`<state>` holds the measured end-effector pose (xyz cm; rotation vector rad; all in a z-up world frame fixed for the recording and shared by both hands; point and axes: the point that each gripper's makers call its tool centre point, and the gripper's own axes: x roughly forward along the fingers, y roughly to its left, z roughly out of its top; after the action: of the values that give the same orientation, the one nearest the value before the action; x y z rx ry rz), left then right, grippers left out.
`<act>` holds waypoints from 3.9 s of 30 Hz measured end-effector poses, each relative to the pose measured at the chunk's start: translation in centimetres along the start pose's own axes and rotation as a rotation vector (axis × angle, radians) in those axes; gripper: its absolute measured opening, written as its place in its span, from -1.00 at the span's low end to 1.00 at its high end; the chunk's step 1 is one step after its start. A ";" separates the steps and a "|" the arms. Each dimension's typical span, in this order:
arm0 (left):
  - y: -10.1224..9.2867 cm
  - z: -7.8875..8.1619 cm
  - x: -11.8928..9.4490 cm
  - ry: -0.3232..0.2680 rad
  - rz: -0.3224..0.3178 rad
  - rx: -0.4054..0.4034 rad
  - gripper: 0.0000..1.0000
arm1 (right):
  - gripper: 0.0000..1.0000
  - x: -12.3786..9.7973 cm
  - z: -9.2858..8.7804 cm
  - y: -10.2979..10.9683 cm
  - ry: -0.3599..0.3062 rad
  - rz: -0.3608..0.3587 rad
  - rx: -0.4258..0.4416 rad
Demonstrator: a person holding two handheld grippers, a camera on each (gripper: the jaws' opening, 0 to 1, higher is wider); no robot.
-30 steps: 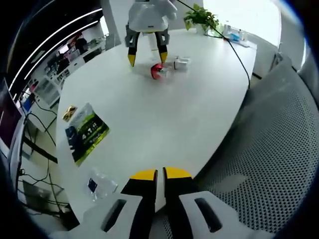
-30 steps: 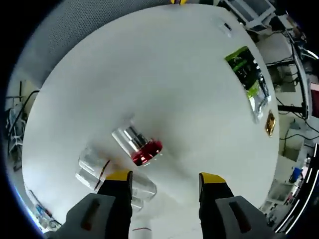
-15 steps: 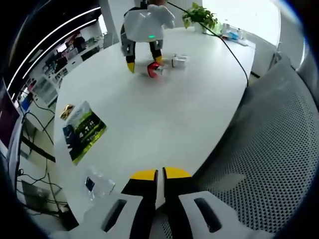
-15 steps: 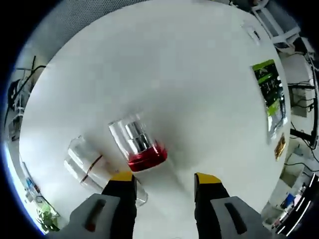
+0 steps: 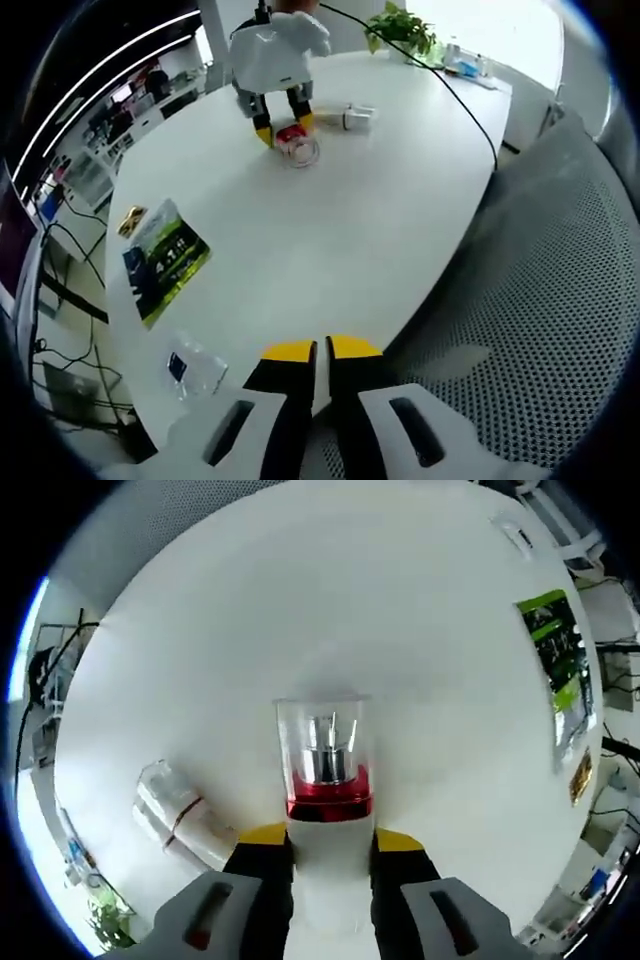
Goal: Arrange the skincare products in the storage area until every visible bottle or jar stands upright without overlapping.
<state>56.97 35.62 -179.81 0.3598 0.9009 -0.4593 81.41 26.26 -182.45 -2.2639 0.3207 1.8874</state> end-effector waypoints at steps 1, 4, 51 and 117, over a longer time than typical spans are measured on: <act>0.0 0.0 0.0 0.001 -0.001 0.000 -1.00 | -0.53 0.0 0.0 -0.1 -0.009 -0.004 0.019; 0.0 -0.1 0.0 0.003 -0.002 0.002 -1.00 | -0.54 -0.4 -0.2 -0.8 -0.048 -0.056 0.170; -0.7 2.0 -0.4 -0.107 -0.037 -0.067 -0.63 | -0.55 -21.2 0.5 5.8 -1.216 -0.749 1.823; -11.4 18.6 -11.9 -0.785 -0.819 -0.104 -0.28 | -0.54 -27.4 19.6 7.7 -1.573 -0.413 1.337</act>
<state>56.92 19.70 -160.71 -0.3114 0.2551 -1.1984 56.04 25.60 -159.02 0.1486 0.4927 1.6714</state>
